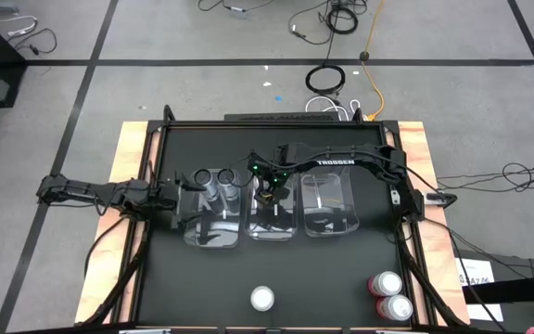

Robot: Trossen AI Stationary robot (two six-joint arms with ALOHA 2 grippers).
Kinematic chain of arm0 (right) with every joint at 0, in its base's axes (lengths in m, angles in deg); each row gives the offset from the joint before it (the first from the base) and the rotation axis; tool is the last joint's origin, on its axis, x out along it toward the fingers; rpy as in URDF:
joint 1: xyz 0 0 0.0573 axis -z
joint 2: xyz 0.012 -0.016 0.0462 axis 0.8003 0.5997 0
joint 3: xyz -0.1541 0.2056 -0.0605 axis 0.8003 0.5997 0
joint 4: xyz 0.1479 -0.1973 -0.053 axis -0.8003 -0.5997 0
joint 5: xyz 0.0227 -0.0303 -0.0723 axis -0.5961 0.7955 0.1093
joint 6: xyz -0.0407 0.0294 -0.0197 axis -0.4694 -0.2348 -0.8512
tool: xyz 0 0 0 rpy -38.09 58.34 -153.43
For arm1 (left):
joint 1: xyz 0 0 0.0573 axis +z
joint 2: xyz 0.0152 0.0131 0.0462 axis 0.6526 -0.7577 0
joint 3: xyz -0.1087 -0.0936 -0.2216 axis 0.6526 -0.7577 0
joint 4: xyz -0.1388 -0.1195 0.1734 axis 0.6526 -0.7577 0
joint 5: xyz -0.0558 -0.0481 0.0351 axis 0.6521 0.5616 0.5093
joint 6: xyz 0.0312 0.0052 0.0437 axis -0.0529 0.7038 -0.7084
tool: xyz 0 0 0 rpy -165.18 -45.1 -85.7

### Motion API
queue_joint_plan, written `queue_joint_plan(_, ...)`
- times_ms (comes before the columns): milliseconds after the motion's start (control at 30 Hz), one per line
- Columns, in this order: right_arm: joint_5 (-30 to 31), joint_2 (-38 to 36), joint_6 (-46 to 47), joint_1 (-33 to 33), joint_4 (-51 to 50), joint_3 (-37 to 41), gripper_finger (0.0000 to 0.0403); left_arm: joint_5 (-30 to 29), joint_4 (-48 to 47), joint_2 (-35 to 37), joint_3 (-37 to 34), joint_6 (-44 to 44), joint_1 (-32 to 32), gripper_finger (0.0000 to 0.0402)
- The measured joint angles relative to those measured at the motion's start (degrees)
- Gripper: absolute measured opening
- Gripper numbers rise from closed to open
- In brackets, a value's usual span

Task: Sort soda cans
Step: Put the right orange soda can into the middle transparent bin, then put the orange soda can into the middle transparent bin

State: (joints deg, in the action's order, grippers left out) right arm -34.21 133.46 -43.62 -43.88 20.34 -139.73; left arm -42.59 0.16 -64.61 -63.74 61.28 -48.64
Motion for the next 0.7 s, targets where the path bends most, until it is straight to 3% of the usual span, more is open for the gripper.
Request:
queue_joint_plan(367, -0.03, -0.16, -0.08, -0.02, -0.87, -0.02, 0.0386, 0.19, 0.0, 0.0, 0.0, 0.0, 0.0, 0.0386)
queue_joint_plan(700, -0.24, -0.98, 1.41, -0.02, -1.67, -0.04, 0.0389, 0.22, 0.16, 0.07, 0.0, 0.0, 0.0, 0.0386)
